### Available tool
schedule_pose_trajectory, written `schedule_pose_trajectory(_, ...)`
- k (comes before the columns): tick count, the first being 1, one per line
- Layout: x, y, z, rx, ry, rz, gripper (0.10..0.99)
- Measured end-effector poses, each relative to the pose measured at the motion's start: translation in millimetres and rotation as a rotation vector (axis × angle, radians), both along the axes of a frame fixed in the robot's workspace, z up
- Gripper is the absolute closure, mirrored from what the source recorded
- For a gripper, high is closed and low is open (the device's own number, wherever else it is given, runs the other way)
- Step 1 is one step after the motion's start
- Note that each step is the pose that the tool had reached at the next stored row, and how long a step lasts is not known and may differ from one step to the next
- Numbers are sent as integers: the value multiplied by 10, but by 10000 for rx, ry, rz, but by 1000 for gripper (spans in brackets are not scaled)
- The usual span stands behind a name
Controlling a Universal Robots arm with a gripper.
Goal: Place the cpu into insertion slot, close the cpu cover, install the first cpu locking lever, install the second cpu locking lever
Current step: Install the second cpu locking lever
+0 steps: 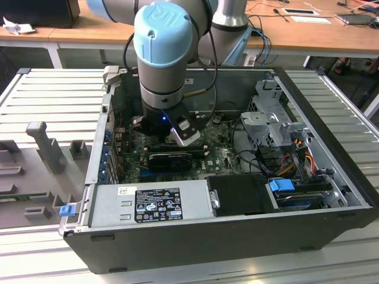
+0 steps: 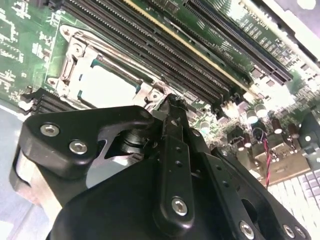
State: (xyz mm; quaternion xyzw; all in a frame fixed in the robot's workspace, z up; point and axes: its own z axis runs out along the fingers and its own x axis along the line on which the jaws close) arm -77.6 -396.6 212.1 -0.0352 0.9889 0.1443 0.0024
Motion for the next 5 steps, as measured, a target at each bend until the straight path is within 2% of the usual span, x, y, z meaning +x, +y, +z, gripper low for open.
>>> schedule_pose_trajectory(5, 0, 0, 60, 2, -1, 0, 980)
